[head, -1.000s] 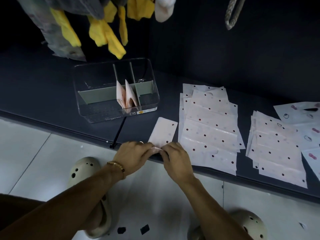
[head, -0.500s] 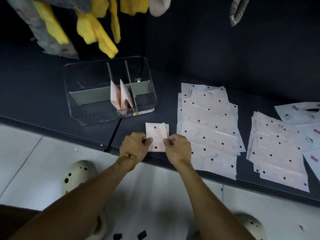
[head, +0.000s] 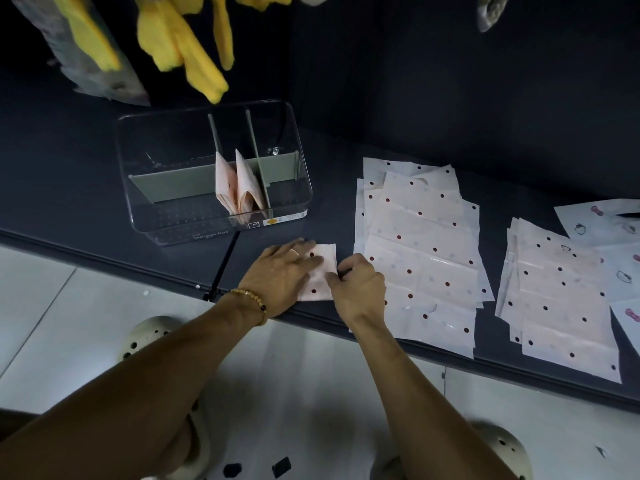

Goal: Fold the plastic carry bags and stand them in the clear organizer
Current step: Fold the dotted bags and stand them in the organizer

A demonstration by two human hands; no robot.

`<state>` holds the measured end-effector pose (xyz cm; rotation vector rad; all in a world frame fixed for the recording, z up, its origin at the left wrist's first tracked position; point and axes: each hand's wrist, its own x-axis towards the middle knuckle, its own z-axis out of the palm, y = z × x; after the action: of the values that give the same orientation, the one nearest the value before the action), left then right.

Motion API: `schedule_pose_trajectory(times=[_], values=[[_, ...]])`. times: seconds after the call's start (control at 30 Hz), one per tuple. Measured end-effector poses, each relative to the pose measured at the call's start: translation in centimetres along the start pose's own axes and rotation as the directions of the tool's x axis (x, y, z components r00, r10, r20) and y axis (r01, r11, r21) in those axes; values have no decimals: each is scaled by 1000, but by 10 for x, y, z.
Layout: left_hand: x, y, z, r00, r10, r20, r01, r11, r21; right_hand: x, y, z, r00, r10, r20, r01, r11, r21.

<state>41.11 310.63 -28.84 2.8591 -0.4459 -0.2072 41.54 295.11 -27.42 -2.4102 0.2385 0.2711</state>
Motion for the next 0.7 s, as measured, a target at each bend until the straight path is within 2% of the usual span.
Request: schedule_pose_trajectory(times=[0.07,0.17,0.2,0.27,0.37,0.47,0.53,0.63,0.7], values=[[-3,0,1,1000,-8,10,7,996,84,-7,-1,0,984,-133,-122,117,984,-132],[-16,10,2,997,-65,-43,70,992,108,-21,9,2,875,-386,-292,310,911,-273],[-21,13,3,994,-84,-63,89,991,96,-28,15,4,855,-431,-289,338,885,-321],[-28,19,5,983,-132,-125,140,988,63,-40,31,10,869,-453,-200,342,841,-420],[-34,22,8,966,-153,-206,169,984,62,-46,50,20,920,-387,-54,316,818,-481],[-34,21,10,957,-140,-255,169,981,96,-46,54,24,933,-359,-10,309,818,-484],[-28,25,12,969,-35,-244,71,988,139,-47,52,25,935,-352,-36,291,824,-486],[-11,36,23,973,230,-15,-227,967,115,-47,53,26,928,-373,-6,317,797,-514],[-1,37,30,966,245,82,-252,964,86,-45,58,28,932,-360,34,321,782,-533]])
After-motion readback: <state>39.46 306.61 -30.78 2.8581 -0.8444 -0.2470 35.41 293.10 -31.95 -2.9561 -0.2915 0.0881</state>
